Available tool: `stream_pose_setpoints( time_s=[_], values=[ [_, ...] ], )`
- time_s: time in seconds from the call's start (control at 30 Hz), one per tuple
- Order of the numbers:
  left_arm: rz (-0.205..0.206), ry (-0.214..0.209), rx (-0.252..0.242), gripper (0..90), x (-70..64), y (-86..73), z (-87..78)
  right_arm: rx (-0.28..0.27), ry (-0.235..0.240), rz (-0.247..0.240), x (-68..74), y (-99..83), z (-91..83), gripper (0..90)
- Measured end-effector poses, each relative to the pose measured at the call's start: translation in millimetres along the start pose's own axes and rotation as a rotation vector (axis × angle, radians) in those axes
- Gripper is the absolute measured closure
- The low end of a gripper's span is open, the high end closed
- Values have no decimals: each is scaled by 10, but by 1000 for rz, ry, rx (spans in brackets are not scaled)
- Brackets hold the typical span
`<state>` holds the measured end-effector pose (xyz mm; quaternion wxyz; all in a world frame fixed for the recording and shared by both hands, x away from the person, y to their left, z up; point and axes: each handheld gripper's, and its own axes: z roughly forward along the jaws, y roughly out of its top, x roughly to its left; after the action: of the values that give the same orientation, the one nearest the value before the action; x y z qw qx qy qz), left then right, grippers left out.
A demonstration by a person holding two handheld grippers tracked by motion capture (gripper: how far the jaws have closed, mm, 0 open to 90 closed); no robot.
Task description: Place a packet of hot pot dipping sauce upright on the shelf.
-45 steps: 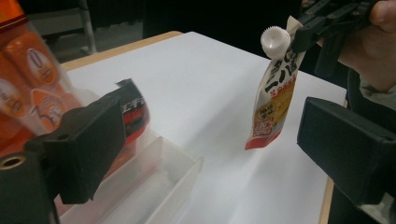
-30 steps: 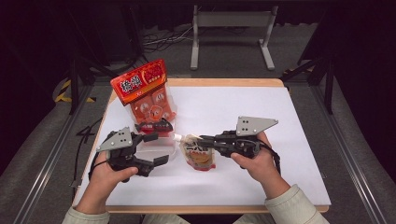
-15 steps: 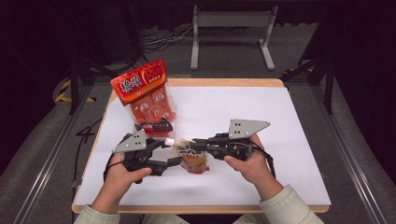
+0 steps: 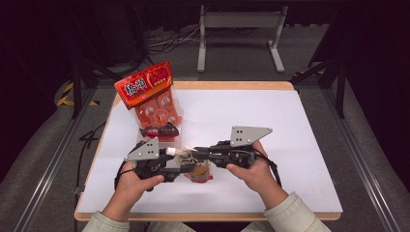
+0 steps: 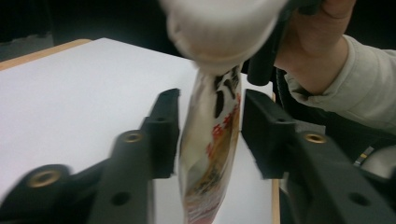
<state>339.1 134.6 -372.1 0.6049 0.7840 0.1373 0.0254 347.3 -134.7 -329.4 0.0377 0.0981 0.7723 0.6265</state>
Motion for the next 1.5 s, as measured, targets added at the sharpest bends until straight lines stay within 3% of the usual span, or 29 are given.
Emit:
stream_pose_setpoints(
  time_s=[0.23, 0.47, 0.63, 0.9, 0.97, 1.13, 1.27, 1.5],
  values=[
    [-48, -44, 12, 819, 5, 7, -36, 1, -3, -3, 2, 4, -9, 867],
    [-1, -26, 34, 869, -20, 62, -73, -8, -4, -1, 10, 9, -15, 839],
    [54, -3, 75, 877, -40, 127, -109, -4, -20, -11, 18, 19, -42, 750],
    [73, 46, 83, 880, 1, 182, -222, -33, -75, 28, -39, 6, -222, 625],
    [69, 50, 81, 880, 13, 190, -256, -31, -122, 42, -81, -33, -381, 617],
    [71, 57, 93, 880, 37, 206, -308, -35, -175, 67, -138, -84, -579, 593],
    [66, 118, 87, 880, 44, 220, -355, 32, -290, 43, -181, -168, -808, 502],
    [62, 163, 77, 881, 78, 235, -449, 57, -391, 59, -229, -285, -1117, 473]
  ],
)
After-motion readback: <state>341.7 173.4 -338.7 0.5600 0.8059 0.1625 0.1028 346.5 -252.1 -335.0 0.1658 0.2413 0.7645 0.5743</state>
